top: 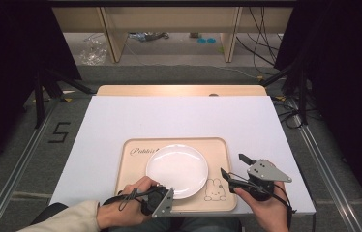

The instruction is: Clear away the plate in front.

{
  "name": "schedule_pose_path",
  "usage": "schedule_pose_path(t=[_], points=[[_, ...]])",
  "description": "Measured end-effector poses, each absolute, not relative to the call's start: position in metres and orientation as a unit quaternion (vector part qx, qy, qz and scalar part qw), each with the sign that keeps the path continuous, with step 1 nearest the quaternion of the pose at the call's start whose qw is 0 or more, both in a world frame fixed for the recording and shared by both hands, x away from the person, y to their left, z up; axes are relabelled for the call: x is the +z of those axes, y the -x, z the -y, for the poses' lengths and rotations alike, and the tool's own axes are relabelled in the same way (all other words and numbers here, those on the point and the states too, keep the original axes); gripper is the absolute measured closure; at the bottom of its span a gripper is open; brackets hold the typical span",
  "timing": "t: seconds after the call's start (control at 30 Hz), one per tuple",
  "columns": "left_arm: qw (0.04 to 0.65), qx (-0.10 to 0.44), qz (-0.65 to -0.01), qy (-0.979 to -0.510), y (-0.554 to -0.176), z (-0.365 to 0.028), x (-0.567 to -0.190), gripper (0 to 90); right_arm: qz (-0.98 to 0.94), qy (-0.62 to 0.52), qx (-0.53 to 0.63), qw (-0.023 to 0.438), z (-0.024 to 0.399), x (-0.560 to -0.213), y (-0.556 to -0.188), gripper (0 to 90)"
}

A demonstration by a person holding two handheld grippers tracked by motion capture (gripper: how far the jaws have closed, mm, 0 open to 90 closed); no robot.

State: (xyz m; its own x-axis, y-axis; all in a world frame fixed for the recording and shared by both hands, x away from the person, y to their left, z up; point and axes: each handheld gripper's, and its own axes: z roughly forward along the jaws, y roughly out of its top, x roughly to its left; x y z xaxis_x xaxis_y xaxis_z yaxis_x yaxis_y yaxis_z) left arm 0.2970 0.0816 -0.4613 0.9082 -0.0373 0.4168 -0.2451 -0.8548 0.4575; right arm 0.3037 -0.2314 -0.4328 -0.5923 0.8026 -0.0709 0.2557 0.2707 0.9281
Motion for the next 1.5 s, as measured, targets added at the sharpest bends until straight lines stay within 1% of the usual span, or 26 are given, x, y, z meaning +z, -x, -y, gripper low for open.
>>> schedule_pose_path(t=[0.07, 0.1, 0.13, 0.17, 0.2, 0.23, 0.27, 0.33, 0.37, 0.4, 0.5, 0.53, 0.57, 0.63, 0.7, 0.77, 0.8, 0.83, 0.87, 0.97, 1.0, 1.17, 1.2, 1.23, 1.4, 1.5], points=[[0.262, 0.185, 0.067, -0.945, -0.300, -0.083, -0.461, 76.2, -0.746, -0.354, 0.489, 0.280, 0.231, -0.433, -0.304, 23.8], [0.273, 0.161, 0.053, -0.947, -0.303, -0.085, -0.461, 74.7, -0.746, -0.354, 0.489, 0.279, 0.232, -0.433, -0.304, 23.8], [0.273, 0.161, 0.053, -0.947, -0.303, -0.085, -0.461, 72.4, -0.747, -0.354, 0.489, 0.278, 0.232, -0.433, -0.304, 23.8], [0.292, 0.141, 0.042, -0.945, -0.306, -0.087, -0.459, 69.8, -0.746, -0.354, 0.489, 0.279, 0.232, -0.433, -0.304, 23.8], [0.292, 0.141, 0.042, -0.945, -0.306, -0.087, -0.459, 67.3, -0.748, -0.354, 0.488, 0.277, 0.232, -0.433, -0.304, 23.8], [0.301, 0.141, 0.039, -0.942, -0.307, -0.089, -0.456, 64.4, -0.747, -0.354, 0.489, 0.277, 0.232, -0.433, -0.304, 23.8], [0.328, 0.128, 0.027, -0.936, -0.309, -0.092, -0.452, 59.5, -0.749, -0.352, 0.488, 0.277, 0.232, -0.433, -0.304, 23.8], [0.333, 0.124, 0.024, -0.934, -0.312, -0.095, -0.449, 48.3, -0.749, -0.352, 0.488, 0.277, 0.232, -0.433, -0.304, 23.8], [0.361, 0.119, 0.005, -0.925, -0.313, -0.097, -0.449, 48.3, -0.747, -0.354, 0.489, 0.278, 0.232, -0.433, -0.304, 23.7], [0.372, 0.119, 0.000, -0.921, -0.314, -0.099, -0.447, 41.7, -0.748, -0.354, 0.488, 0.277, 0.232, -0.433, -0.304, 23.8], [0.401, 0.133, -0.013, -0.906, -0.318, -0.110, -0.442, 35.0, -0.749, -0.355, 0.487, 0.277, 0.232, -0.433, -0.304, 23.7], [0.409, 0.134, -0.018, -0.903, -0.318, -0.113, -0.441, 34.7, -0.748, -0.350, 0.487, 0.285, 0.233, -0.433, -0.305, 23.7], [0.413, 0.132, -0.024, -0.901, -0.319, -0.115, -0.440, 33.4, -0.751, -0.353, 0.486, 0.275, 0.232, -0.433, -0.304, 23.7], [0.410, 0.137, -0.021, -0.901, -0.320, -0.119, -0.438, 31.4, -0.750, -0.349, 0.486, 0.281, 0.233, -0.433, -0.305, 23.7], [0.422, 0.136, -0.031, -0.896, -0.320, -0.124, -0.436, 30.0, -0.750, -0.354, 0.486, 0.276, 0.232, -0.433, -0.304, 23.7], [0.448, 0.136, -0.051, -0.882, -0.321, -0.132, -0.433, 28.8, -0.745, -0.354, 0.494, 0.275, 0.231, -0.433, -0.304, 23.7], [0.448, 0.136, -0.051, -0.882, -0.321, -0.132, -0.433, 28.2, -0.745, -0.354, 0.494, 0.275, 0.231, -0.433, -0.304, 23.7], [0.454, 0.139, -0.055, -0.879, -0.322, -0.135, -0.431, 28.2, -0.741, -0.354, 0.500, 0.275, 0.231, -0.434, -0.305, 23.7], [0.462, 0.143, -0.061, -0.873, -0.322, -0.138, -0.430, 27.0, -0.739, -0.348, 0.500, 0.287, 0.232, -0.434, -0.306, 23.7], [0.479, 0.155, -0.079, -0.860, -0.325, -0.147, -0.427, 26.3, -0.739, -0.348, 0.500, 0.287, 0.232, -0.434, -0.306, 23.6], [0.490, 0.166, -0.094, -0.850, -0.327, -0.154, -0.425, 25.6, -0.739, -0.348, 0.500, 0.287, 0.232, -0.434, -0.306, 23.6], [0.507, 0.179, -0.127, -0.833, -0.331, -0.169, -0.421, 23.4, -0.746, -0.351, 0.490, 0.284, 0.233, -0.432, -0.304, 23.2], [0.512, 0.183, -0.135, -0.829, -0.332, -0.173, -0.421, 23.0, -0.743, -0.355, 0.495, 0.277, 0.232, -0.433, -0.304, 23.1], [0.513, 0.187, -0.139, -0.826, -0.334, -0.177, -0.420, 23.0, -0.740, -0.349, 0.497, 0.288, 0.232, -0.433, -0.305, 23.0], [0.531, 0.203, -0.162, -0.806, -0.337, -0.195, -0.420, 22.8, -0.741, -0.348, 0.497, 0.287, 0.232, -0.432, -0.304, 22.5], [0.529, 0.213, -0.185, -0.800, -0.339, -0.210, -0.420, 22.9, -0.740, -0.348, 0.498, 0.290, 0.232, -0.432, -0.304, 22.0]])
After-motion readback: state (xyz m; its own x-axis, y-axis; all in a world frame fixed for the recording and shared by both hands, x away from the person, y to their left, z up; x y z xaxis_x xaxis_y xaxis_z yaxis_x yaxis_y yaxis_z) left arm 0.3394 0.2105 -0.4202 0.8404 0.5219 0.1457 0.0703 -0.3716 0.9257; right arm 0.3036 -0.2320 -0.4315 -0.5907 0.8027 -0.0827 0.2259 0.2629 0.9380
